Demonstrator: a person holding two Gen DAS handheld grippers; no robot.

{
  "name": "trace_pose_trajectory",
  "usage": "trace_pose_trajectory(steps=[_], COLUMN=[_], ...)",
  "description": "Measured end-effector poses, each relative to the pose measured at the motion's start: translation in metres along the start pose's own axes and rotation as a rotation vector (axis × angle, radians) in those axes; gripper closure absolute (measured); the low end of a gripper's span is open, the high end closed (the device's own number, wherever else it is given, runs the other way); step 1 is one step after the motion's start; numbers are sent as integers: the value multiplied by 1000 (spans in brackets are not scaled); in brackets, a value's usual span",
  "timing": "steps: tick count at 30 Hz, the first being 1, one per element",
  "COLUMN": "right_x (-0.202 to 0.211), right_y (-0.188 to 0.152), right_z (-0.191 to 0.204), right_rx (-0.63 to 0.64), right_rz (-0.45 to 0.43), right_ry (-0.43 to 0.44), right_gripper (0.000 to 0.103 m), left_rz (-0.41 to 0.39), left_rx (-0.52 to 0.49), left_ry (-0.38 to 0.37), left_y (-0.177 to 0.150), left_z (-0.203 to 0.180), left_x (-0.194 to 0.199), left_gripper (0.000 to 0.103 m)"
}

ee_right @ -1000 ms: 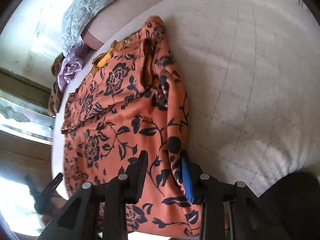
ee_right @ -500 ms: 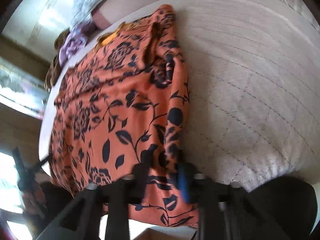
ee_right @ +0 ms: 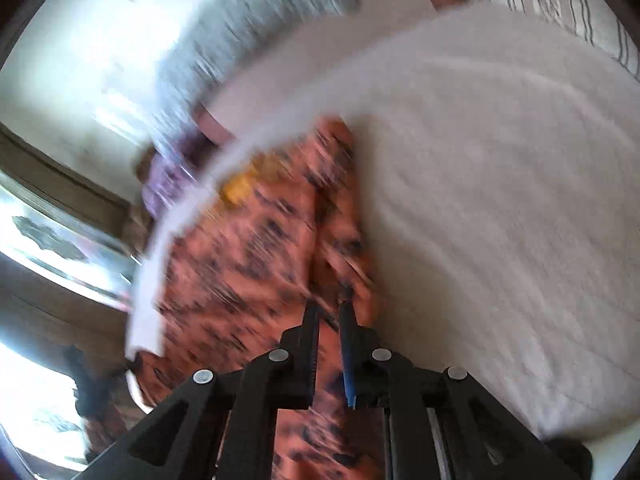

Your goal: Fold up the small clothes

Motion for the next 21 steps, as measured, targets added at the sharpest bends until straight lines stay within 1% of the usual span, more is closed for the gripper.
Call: trace_pose_trajectory(steps=[1,2,3,4,5,6,7,9,10,11,12,13,14,15,16,17,18,19,20,21], right_x=[-3,-4,-3,-1,1,2,3,-1,-9,-16,-28,-43,-51,-52,-53,-54,-50,-42,-36,-24], right_y=[-5,-15,-20,-28,-37,-45,-50,-61,-64,-65,-67,-70,-72,-76,-81,-85,-85,-82,-78,-66], right_z=[-3,-8,-11,-14,-20,-23,-25,-18,-12,-9,-6,-1,6,17,25,33,40,50,56,63], right_rx=[0,7,13,21,20,14,11,54,79,91,105,124,149,220,277,295,311,346,359,363], right_rz=[30,38,33,24,25,32,39,47,53,63,95,152,166,154,164,204,203,191,180,149], right_ry=[-8,-18,-31,-35,-5,31,67,101,92,86,90,95,73,13,-2,25,30,39,54,99], right_gripper=[90,89,79,64,51,23,19,19,19,19,23,38,47,72,89,89,89,90,91,91], left_rz=[12,18,23,26,26,33,46,72,77,82,103,118,124,120,118,111,98,81,71,59], left_rx=[-19,-38,-49,-47,-46,-47,-46,-35,-40,-48,-59,-62,-67,-80,-94,-103,-107,-106,-101,-89], left_ry=[6,8,15,27,31,22,3,-38,-39,-36,-34,-39,-40,-32,-33,-48,-85,-132,-162,-199], left_y=[-2,-7,-9,-11,-13,-13,-15,-16,-16,-17,-17,-19,-20,-21,-22,-20,-16,-9,-2,10], left_z=[-2,-3,-4,-4,-3,-2,-1,0,-1,-3,-6,-5,-6,-8,-9,-11,-12,-12,-12,-11], left_x=[-5,-7,-10,-12,-14,-16,-18,-20,-20,-20,-22,-21,-21,-18,-14,-8,1,13,21,31], left_gripper=[79,69,53,46,40,40,40,41,44,66,92,94,95,95,95,95,96,96,96,96])
Point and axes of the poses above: each gripper's, at about its wrist camera, not at the fingertips, and x roughly against the way its jaws point, z to its left, y to its top, the point moved 2 cm from there along -x, roughly the way its jaws point, and after that the axes turned 12 degrees about z, right-handed, at the moved point
